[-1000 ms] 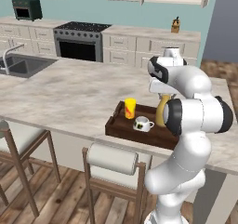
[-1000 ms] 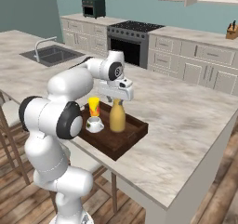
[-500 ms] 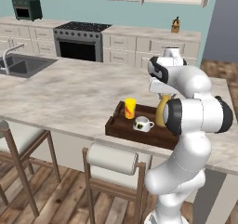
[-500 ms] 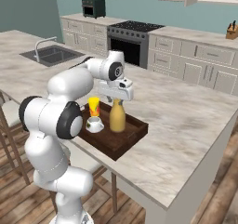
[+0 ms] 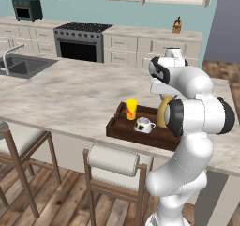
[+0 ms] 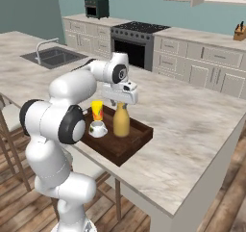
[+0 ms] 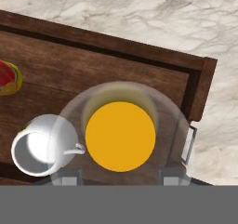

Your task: There is a tray on the dining counter. Grab the cup, mug, and pitcher and place them on the tray. The pitcher may be placed next to the tray if it cannot fit the tray.

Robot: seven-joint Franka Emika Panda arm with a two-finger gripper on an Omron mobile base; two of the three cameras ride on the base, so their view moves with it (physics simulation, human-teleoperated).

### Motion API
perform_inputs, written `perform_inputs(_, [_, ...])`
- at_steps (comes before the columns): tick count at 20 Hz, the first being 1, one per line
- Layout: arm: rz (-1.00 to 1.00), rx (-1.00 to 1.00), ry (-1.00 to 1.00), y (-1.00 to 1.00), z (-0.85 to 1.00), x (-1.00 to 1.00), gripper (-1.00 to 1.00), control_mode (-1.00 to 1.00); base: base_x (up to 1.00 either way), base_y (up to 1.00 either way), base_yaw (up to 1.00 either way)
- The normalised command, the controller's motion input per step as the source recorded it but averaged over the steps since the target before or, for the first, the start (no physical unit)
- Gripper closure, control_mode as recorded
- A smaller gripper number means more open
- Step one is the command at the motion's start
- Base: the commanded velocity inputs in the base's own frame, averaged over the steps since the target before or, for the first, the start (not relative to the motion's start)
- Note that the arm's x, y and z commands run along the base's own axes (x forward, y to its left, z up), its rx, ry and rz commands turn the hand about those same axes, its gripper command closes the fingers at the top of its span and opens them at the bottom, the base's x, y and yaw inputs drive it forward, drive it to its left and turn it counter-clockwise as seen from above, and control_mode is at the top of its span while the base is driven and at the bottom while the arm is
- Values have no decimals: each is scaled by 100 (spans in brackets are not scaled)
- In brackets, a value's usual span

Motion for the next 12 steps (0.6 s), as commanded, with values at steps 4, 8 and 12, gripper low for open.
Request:
perform_inputs(4, [0, 0, 0, 0, 0, 2, 100, -100, 0, 0, 0])
perform_inputs(8, [-1, 0, 0, 0, 0, 2, -100, -100, 0, 0, 0])
perform_inputs(12, [0, 0, 0, 0, 0, 0, -100, -100, 0, 0, 0])
